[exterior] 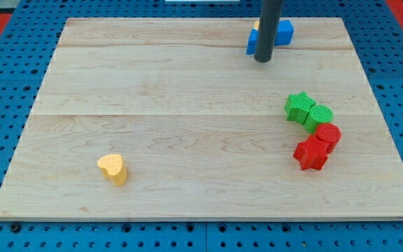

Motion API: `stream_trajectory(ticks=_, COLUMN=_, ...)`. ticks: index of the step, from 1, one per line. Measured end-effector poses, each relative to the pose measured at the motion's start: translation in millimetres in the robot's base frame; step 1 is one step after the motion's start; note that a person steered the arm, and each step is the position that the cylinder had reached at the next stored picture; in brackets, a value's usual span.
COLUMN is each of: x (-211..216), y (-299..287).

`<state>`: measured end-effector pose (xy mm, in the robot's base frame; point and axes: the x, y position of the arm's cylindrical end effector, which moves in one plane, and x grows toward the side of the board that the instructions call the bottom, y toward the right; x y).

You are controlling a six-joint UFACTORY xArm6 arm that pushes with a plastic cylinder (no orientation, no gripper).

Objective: Move the yellow heart to the center

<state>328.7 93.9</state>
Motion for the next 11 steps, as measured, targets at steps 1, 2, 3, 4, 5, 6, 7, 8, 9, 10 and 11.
stream_trajectory(ticks=1, x=33.0, y=-39.8)
stream_trajectory(ticks=2, x=58.7, y=-64.4)
stream_trajectory(ticks=3, x=93.8, y=-81.1)
stream_trajectory(ticks=4, x=94.9, y=-78.5)
stream_trajectory(ticks=5, x=94.9, y=-78.4)
stream_trajectory(ticks=6, x=102.8, y=-78.4)
stream_trajectory(ticks=7, x=108.6, y=-78.6)
stream_trajectory(ticks=8, x=109.0, y=-83.1)
stream_trajectory(ticks=9, x=115.6, y=-108.5)
stream_trajectory(ticks=10, x=134.3, y=-141.6)
stream_trajectory(ticks=11, x=142.9, y=-162.7)
